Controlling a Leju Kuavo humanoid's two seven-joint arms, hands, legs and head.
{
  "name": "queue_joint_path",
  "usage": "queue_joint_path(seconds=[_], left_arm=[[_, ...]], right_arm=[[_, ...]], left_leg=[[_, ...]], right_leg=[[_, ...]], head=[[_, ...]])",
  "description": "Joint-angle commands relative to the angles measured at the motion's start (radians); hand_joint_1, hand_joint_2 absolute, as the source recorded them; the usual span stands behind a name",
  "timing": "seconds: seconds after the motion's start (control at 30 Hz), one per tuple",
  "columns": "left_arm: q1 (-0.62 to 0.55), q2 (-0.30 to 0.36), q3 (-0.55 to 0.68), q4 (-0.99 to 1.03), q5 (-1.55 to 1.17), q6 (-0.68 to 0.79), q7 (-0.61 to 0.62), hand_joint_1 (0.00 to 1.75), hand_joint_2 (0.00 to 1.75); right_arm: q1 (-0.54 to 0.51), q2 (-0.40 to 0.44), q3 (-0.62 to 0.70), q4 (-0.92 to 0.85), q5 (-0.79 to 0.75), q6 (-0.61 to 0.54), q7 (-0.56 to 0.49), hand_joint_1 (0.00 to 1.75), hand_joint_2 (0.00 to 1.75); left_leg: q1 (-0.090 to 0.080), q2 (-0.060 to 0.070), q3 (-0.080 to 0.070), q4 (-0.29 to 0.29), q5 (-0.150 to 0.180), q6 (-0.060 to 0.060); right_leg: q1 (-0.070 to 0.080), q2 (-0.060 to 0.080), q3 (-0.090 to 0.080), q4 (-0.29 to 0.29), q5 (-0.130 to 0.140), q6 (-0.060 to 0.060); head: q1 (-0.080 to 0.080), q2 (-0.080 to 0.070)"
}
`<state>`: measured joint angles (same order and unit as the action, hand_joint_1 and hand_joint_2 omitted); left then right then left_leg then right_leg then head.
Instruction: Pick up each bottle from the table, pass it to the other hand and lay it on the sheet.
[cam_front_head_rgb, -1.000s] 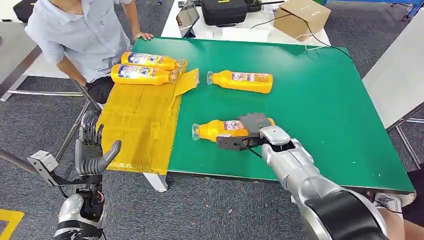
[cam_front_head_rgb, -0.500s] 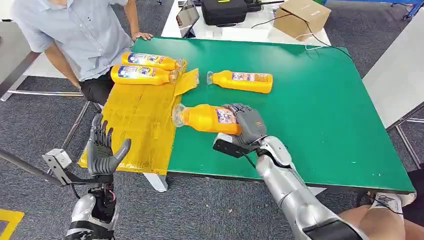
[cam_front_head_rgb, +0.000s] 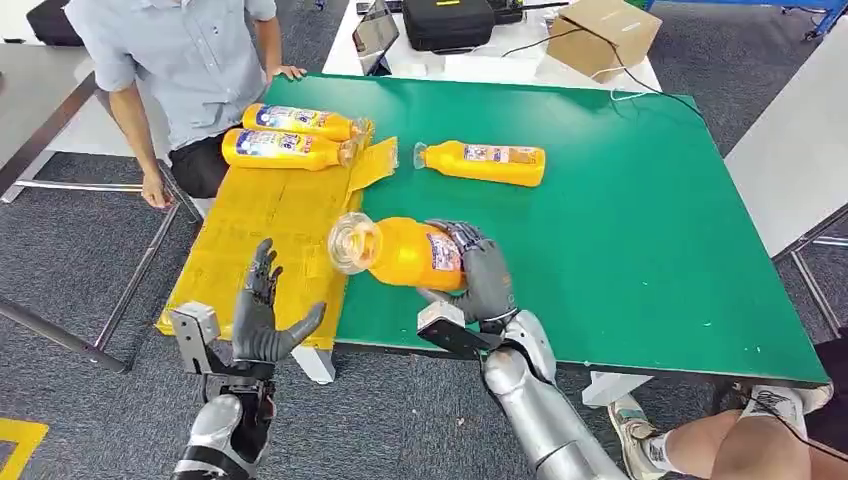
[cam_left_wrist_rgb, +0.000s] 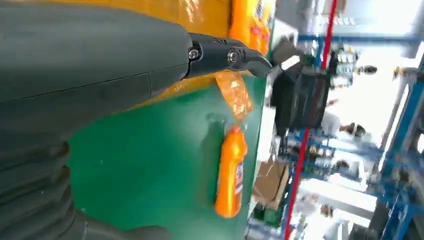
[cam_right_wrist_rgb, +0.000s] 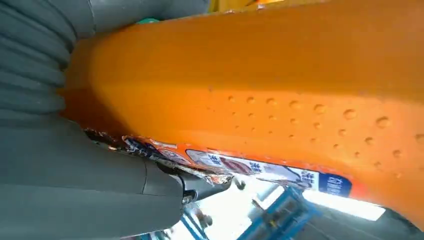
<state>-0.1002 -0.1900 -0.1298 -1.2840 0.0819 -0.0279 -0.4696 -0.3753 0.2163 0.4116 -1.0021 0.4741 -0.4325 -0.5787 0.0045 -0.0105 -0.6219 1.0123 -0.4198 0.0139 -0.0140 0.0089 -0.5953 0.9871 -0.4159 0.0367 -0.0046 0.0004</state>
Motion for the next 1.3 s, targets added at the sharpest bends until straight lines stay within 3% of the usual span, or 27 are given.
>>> queue_joint_path(seconds=[0.03, 0.33, 0.77, 1.17, 1.3], left_arm=[[-0.004, 0.000, -0.194, 0.126, -0.148, 0.056, -0.065, 0.00, 1.75], [-0.006, 0.009, -0.201, 0.093, -0.026, -0.130, -0.028, 0.00, 1.75], [-0.029, 0.001, -0.188, 0.096, 0.056, -0.159, 0.024, 0.00, 1.75], [-0.077, -0.005, -0.211, 0.168, 0.004, -0.078, 0.046, 0.00, 1.75], [-0.094, -0.007, -0.209, 0.187, 0.029, -0.103, 0.029, 0.00, 1.75]], right_arm=[[-0.006, 0.091, 0.076, 0.200, -0.124, 0.045, -0.053, 1.75, 1.75], [-0.081, 0.074, 0.114, 0.340, -0.079, 0.087, -0.038, 1.75, 1.75], [-0.094, 0.075, 0.145, 0.408, 0.017, 0.031, -0.033, 1.75, 1.75], [-0.117, 0.090, 0.187, 0.434, 0.086, -0.016, -0.018, 1.75, 1.75], [-0.117, 0.111, 0.207, 0.457, 0.087, 0.009, -0.025, 1.75, 1.75]], left_leg=[[0.000, 0.001, 0.006, -0.002, -0.002, -0.001], [0.001, 0.003, 0.007, -0.001, -0.002, -0.001], [0.001, 0.000, 0.003, -0.001, -0.001, -0.001], [0.000, -0.001, 0.001, -0.001, 0.000, 0.000], [0.000, 0.000, 0.003, -0.001, -0.001, -0.001]], right_leg=[[0.000, 0.000, 0.006, -0.002, -0.001, -0.001], [0.001, 0.001, 0.007, -0.002, -0.002, -0.002], [0.001, -0.001, 0.003, -0.001, -0.001, -0.001], [0.000, -0.001, 0.001, 0.000, 0.000, -0.001], [0.000, -0.001, 0.003, -0.001, -0.001, -0.001]], head=[[0.000, 0.000], [0.000, 0.000], [0.000, 0.000], [0.000, 0.000], [0.000, 0.000]])
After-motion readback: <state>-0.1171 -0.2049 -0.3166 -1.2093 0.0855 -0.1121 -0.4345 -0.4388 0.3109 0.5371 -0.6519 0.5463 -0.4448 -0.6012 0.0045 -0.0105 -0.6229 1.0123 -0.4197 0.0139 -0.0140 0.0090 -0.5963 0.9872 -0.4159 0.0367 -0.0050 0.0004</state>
